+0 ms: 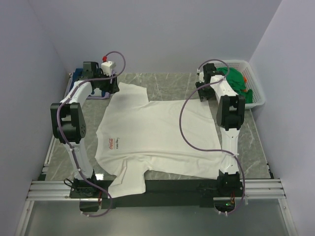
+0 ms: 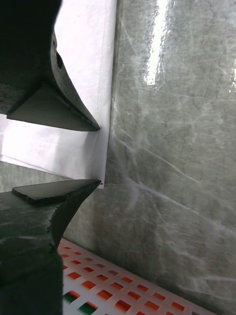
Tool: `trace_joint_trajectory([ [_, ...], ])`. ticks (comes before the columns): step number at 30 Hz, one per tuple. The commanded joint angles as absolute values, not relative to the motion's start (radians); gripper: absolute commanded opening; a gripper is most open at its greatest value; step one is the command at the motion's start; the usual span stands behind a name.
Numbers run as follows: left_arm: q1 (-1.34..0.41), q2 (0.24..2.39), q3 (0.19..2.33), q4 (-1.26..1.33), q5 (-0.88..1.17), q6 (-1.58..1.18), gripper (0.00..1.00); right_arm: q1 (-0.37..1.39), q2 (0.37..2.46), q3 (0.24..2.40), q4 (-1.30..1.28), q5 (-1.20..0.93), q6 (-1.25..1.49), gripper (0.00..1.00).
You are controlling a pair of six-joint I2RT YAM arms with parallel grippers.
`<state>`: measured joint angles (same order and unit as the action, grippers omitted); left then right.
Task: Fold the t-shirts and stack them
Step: Flatten the tshirt out
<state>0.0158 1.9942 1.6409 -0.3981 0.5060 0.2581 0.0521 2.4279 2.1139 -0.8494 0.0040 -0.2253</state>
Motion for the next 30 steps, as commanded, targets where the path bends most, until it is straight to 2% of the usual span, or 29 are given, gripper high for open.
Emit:
trace_joint_trajectory([
  [1,0.011,2.037,1.709,-0.348,0.505,0.213,0.67,0.034,2.482,2.117,-0.881,0.003,-0.187,0.51],
  [2,0.011,2.066,1.724,-0.347,0.5,0.21,0.68,0.032,2.485,2.112,-0.884,0.005,-0.186,0.51],
  [3,0.008,2.086,1.742,-0.347,0.489,0.2,0.69,0.029,2.485,2.109,-0.887,-0.021,-0.184,0.46],
  [6,0.008,2.184,1.847,-0.362,0.434,0.18,0.69,0.029,2.49,2.115,-0.902,-0.023,-0.184,0.28],
  [7,-0.017,2.213,1.879,-0.368,0.425,0.172,0.68,0.028,2.49,2.117,-0.903,-0.023,-0.187,0.16],
  [8,-0.02,2.27,1.946,-0.376,0.417,0.169,0.68,0.028,2.49,2.115,-0.904,-0.026,-0.189,0.11],
  [9,-0.023,2.296,1.98,-0.385,0.396,0.157,0.68,0.029,2.488,2.112,-0.907,-0.028,-0.193,0.02],
  [10,-0.029,2.321,2.034,-0.384,0.387,0.152,0.68,0.028,2.487,2.111,-0.907,-0.034,-0.195,0.0],
  [16,-0.057,2.44,2.106,-0.285,0.247,0.146,0.67,0.032,2.454,2.079,-0.887,-0.046,-0.215,0.0],
  [23,-0.078,2.56,2.189,-0.284,0.121,0.193,0.65,0.032,2.421,2.045,-0.876,-0.06,-0.236,0.0],
  [30,-0.087,2.606,2.232,-0.311,0.164,0.232,0.62,0.034,2.402,2.042,-0.873,-0.075,-0.252,0.0],
])
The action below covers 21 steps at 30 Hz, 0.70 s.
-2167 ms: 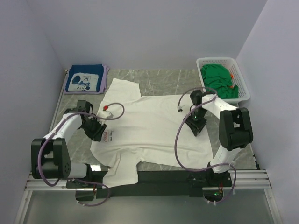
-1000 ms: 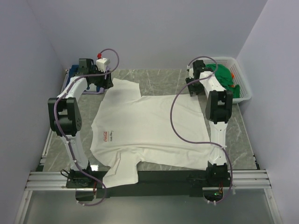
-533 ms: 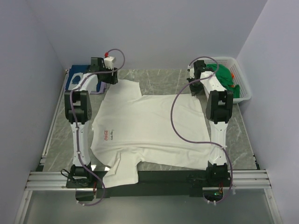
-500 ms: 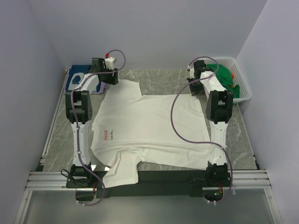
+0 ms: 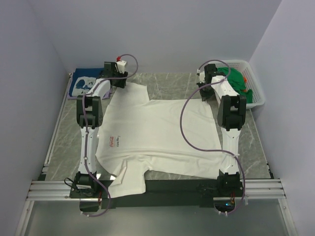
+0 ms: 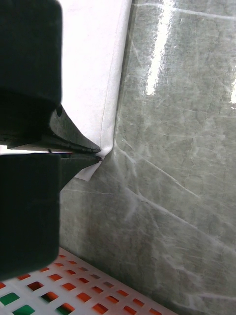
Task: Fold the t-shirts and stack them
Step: Flatten the tshirt out
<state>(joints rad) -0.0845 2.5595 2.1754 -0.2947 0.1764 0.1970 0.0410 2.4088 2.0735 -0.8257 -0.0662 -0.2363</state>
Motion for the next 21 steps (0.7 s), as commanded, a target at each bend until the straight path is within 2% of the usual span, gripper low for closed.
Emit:
trace_joint_trajectory([
  [1,-0.089,2.617,2.252,-0.314,0.169,0.232,0.59,0.034,2.402,2.045,-0.877,-0.081,-0.255,0.0],
  [6,-0.106,2.637,2.305,-0.354,0.233,0.276,0.44,0.037,2.401,2.065,-0.888,-0.087,-0.265,0.0],
  [9,-0.118,2.652,2.321,-0.371,0.216,0.296,0.22,0.04,2.39,2.063,-0.893,-0.095,-0.268,0.0],
  [10,-0.121,2.651,2.318,-0.373,0.209,0.296,0.07,0.038,2.381,2.06,-0.891,-0.097,-0.268,0.0],
  [11,-0.121,2.648,2.312,-0.365,0.204,0.298,0.01,0.04,2.375,2.053,-0.89,-0.104,-0.27,0.0],
  [17,-0.117,2.588,2.24,-0.269,0.152,0.281,0.03,0.041,2.33,2.04,-0.882,-0.117,-0.279,0.0],
  [18,-0.114,2.588,2.256,-0.267,0.14,0.273,0.12,0.041,2.332,2.043,-0.885,-0.117,-0.282,0.0],
  [19,-0.11,2.586,2.263,-0.264,0.137,0.267,0.33,0.041,2.333,2.049,-0.89,-0.117,-0.284,0.0],
  [21,-0.103,2.586,2.276,-0.261,0.164,0.239,0.41,0.04,2.333,2.051,-0.893,-0.117,-0.285,0.0],
])
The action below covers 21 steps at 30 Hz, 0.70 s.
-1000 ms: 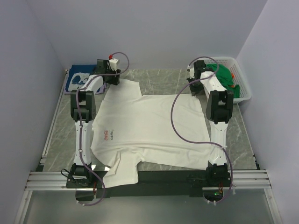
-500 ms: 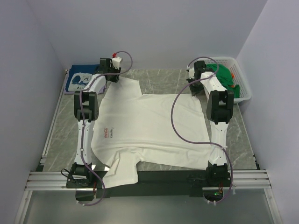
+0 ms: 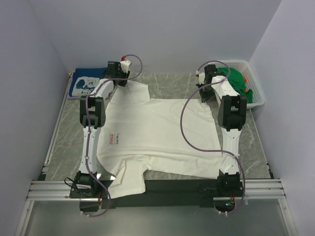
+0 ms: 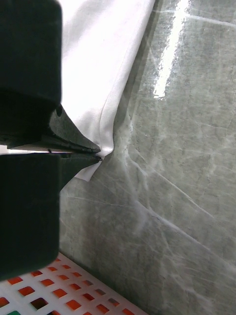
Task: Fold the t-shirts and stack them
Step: Flatten the tshirt out
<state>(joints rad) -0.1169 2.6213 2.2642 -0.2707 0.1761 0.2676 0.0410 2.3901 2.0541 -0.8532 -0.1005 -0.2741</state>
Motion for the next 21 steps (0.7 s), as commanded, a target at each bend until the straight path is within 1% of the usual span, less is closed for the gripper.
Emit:
trace_joint_trajectory([
  [1,-0.1,2.585,2.279,-0.259,0.173,0.229,0.46,0.041,2.332,2.049,-0.891,-0.117,-0.285,0.0],
  [6,-0.095,2.625,2.354,-0.31,0.221,0.149,0.49,0.043,2.333,2.048,-0.888,-0.117,-0.282,0.0],
  [9,-0.092,2.661,2.393,-0.351,0.207,0.111,0.54,0.043,2.333,2.046,-0.89,-0.114,-0.284,0.0],
  [14,-0.078,2.691,2.439,-0.452,0.244,0.055,0.56,0.043,2.335,2.046,-0.896,-0.113,-0.293,0.0],
  [18,-0.078,2.7,2.431,-0.515,0.265,0.051,0.54,0.043,2.332,2.043,-0.893,-0.106,-0.298,0.0],
  [21,-0.081,2.706,2.46,-0.535,0.239,0.046,0.54,0.041,2.33,2.037,-0.891,-0.103,-0.301,0.0],
])
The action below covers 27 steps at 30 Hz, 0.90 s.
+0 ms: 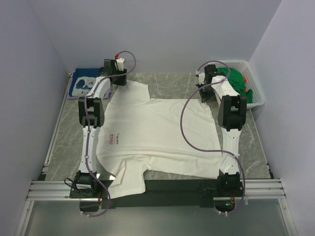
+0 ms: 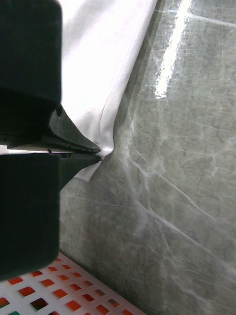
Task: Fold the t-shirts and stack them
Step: Flatten the tshirt out
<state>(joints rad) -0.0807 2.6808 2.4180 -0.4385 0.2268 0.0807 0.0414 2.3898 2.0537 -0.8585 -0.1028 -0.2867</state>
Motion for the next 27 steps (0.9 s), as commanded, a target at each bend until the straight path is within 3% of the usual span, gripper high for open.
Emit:
trace_joint_trajectory([
  [1,-0.084,2.706,2.462,-0.543,0.226,0.055,0.54,0.041,2.33,2.036,-0.891,-0.103,-0.301,0.0],
  [5,-0.106,2.703,2.456,-0.578,0.204,0.092,0.47,0.041,2.324,2.022,-0.885,-0.103,-0.302,0.0],
  [8,-0.12,2.711,2.441,-0.609,0.193,0.135,0.35,0.041,2.329,2.025,-0.893,-0.109,-0.304,0.0],
  [12,-0.115,2.7,2.405,-0.591,0.181,0.144,0.02,0.043,2.322,2.02,-0.897,-0.117,-0.311,0.0],
  [27,-0.083,2.392,2.25,-0.315,0.284,0.195,0.0,0.041,2.223,2.04,-0.861,-0.109,-0.336,0.0],
])
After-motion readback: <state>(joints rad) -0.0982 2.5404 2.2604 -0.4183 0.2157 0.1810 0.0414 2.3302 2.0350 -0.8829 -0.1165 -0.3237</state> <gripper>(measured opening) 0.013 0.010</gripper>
